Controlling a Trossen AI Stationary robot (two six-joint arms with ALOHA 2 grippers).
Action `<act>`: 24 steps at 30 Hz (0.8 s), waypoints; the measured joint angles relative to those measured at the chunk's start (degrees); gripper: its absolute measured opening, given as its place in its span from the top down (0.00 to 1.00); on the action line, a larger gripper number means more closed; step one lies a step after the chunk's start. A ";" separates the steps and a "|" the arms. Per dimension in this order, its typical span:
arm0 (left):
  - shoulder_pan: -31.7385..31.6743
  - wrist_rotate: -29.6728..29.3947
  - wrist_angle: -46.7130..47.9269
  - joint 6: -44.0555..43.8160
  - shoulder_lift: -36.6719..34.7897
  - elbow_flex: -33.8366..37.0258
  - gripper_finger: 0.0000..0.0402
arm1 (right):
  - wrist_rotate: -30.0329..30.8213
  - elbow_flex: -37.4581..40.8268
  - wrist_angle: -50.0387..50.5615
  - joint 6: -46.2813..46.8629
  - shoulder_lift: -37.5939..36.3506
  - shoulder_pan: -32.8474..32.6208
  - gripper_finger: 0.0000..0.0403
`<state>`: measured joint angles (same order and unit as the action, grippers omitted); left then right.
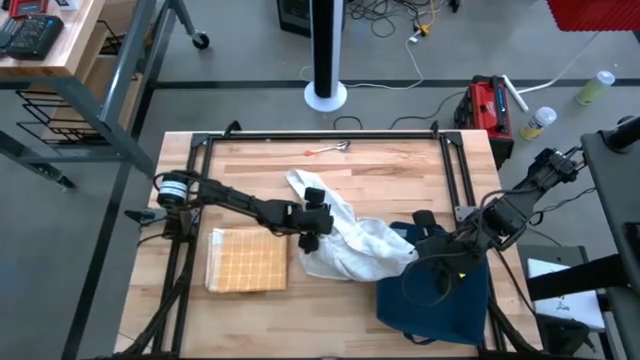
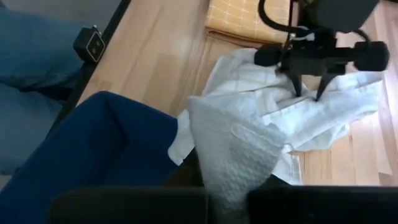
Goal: Fold towel
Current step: Fold the white towel
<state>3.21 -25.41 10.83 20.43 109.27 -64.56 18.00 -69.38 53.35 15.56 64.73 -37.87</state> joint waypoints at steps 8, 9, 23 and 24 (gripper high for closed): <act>-0.11 -0.05 1.04 1.20 -2.17 -3.55 0.75 | 0.00 0.85 -0.01 0.46 0.11 0.00 1.00; -0.11 0.00 2.17 1.54 -2.47 -4.04 0.75 | 0.00 1.00 -0.11 0.50 0.11 0.00 1.00; -1.01 10.30 -0.08 3.98 -0.67 -2.13 0.70 | 0.00 3.04 -1.73 0.36 0.11 0.00 1.00; -1.06 9.96 -1.04 3.86 -0.67 -1.59 0.69 | 0.01 3.06 -1.67 0.36 0.11 0.00 1.00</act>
<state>2.15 -15.45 9.80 24.29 108.60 -66.15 18.00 -66.32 51.68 15.92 64.84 -37.87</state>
